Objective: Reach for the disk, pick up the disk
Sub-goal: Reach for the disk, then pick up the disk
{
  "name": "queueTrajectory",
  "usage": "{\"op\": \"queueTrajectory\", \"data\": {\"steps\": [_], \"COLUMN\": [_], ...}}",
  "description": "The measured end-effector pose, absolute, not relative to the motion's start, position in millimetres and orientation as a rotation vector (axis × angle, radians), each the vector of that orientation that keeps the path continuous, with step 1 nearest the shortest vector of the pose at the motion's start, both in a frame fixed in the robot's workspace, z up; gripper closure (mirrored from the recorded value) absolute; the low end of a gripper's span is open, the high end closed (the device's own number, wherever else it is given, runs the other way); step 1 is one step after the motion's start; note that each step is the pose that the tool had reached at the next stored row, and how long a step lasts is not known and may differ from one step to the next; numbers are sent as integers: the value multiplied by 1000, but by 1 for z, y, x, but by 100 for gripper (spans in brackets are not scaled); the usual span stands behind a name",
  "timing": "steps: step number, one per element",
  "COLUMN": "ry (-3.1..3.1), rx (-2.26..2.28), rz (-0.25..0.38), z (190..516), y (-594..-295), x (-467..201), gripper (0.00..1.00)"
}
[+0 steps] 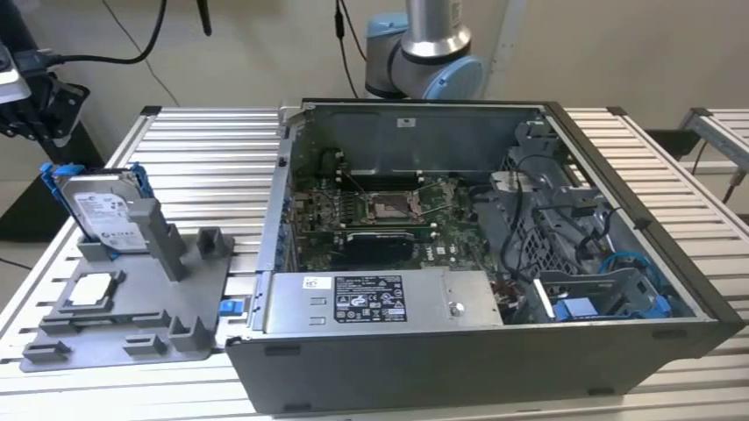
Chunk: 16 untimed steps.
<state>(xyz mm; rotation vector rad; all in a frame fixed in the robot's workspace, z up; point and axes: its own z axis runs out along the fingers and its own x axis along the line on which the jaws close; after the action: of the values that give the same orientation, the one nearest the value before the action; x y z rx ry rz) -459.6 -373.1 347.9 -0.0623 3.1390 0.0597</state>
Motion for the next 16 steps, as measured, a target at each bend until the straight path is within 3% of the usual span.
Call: {"op": "queueTrajectory", "data": {"steps": [16], "ry": [3136], "rx": [-187], "rz": [60], "z": [348], "y": [-373], "x": [-460], "gripper": [100]}}
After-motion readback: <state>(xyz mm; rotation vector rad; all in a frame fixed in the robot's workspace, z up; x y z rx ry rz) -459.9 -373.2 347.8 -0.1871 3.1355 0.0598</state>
